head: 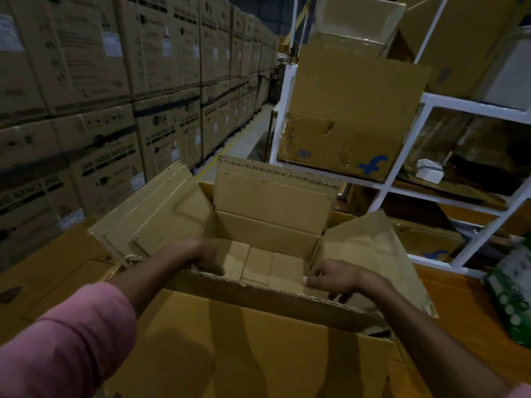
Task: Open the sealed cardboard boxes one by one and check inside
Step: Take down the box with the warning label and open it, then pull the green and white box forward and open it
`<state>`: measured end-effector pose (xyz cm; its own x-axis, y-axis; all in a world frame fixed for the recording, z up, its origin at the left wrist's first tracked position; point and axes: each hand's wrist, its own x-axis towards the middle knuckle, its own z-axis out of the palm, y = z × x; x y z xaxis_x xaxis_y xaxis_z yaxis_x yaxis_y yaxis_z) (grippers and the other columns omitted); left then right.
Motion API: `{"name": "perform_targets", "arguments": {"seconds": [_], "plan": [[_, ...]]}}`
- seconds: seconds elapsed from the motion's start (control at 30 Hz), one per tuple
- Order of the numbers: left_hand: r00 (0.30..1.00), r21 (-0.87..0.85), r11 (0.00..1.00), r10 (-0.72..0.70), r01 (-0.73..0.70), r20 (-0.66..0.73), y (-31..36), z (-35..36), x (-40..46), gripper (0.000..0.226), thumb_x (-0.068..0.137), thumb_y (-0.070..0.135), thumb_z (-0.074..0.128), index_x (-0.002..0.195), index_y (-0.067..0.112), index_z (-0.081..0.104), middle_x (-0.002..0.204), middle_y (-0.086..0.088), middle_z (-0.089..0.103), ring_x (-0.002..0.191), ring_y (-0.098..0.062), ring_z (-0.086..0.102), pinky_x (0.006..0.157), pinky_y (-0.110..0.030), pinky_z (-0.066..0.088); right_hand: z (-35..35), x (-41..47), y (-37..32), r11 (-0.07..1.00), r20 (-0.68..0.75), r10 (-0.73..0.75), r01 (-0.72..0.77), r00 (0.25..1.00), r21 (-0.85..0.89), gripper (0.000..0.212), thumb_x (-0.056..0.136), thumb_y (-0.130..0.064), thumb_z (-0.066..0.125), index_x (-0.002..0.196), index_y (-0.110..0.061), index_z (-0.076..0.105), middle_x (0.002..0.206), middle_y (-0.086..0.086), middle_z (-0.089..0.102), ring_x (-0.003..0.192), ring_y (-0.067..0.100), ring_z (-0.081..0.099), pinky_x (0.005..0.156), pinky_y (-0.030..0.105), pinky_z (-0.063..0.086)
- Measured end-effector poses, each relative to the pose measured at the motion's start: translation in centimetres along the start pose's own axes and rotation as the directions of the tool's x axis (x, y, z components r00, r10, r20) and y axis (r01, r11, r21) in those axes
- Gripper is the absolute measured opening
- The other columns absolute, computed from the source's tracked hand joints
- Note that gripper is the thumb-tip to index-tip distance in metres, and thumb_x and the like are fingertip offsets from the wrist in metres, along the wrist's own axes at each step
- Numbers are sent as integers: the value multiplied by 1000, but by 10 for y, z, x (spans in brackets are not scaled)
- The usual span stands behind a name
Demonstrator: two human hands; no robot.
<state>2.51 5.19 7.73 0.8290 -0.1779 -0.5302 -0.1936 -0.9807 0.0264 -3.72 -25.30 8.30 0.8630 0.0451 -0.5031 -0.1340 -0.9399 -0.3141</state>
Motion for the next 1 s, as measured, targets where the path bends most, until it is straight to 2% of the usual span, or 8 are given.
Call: {"name": "perform_targets", "arguments": {"seconds": [0.13,0.27,0.33,0.4,0.47,0.53,0.73,1.0], "plan": [[993,28,996,85,-83,-82,13,-8,-1,46,99,52,57,109,9,70,103,-6,67,92,-25,66,79,-35,53,-2,1,-10,990,-97,-141,140,985,-17,34,100,-52,56,114,-23,66,111,0,67,92,13,64,77,32,57],[943,82,991,130,-110,-307,33,-16,-3,51,97,59,54,123,16,63,122,-9,65,111,-27,59,94,-45,52,-1,3,-5,976,-389,-217,198,896,-88,56,101,-53,50,143,-16,52,141,7,59,126,24,56,102,40,48],[875,81,985,171,-151,-453,47,-19,-7,63,96,64,50,142,22,49,151,-8,47,139,-33,38,110,-54,40,0,0,1,973,-505,-229,182,832,-140,68,100,-61,42,154,-20,37,157,7,44,141,26,43,112,48,41],[785,67,969,232,-238,-574,70,-20,-16,76,97,65,47,157,24,27,169,-5,10,155,-35,6,121,-60,19,-1,-5,6,973,-604,-221,132,766,-189,73,100,-64,38,160,-26,22,168,4,23,155,28,18,123,55,23],[684,74,949,273,-306,-677,98,-20,-24,85,97,65,46,162,24,8,170,-5,-15,155,-33,-15,124,-58,4,-5,-15,10,971,-687,-220,91,693,-219,76,99,-68,33,162,-32,10,171,0,7,158,26,-4,124,58,6],[583,111,930,310,-351,-751,128,-16,-27,91,95,68,44,162,25,-1,167,-6,-26,153,-33,-24,124,-58,-1,-9,-26,19,963,-744,-243,61,623,-264,78,98,-73,27,162,-36,1,172,-3,-3,156,26,-15,122,61,-2],[434,215,863,428,-457,-793,214,-3,-26,90,97,68,37,162,23,-5,164,-8,-34,151,-34,-30,122,-63,-1,-21,-62,76,968,-817,-190,-37,544,-250,80,94,-78,19,160,-42,-10,169,-9,-19,153,22,-28,118,67,-12],[394,279,792,534,-543,-748,341,6,-35,87,99,67,33,162,23,-8,164,-6,-34,149,-30,-34,121,-62,-7,-38,-119,193,989,-878,-29,-115,478,-95,80,93,-80,13,161,-41,-1,171,-10,-11,155,19,-23,119,67,-10]]}}
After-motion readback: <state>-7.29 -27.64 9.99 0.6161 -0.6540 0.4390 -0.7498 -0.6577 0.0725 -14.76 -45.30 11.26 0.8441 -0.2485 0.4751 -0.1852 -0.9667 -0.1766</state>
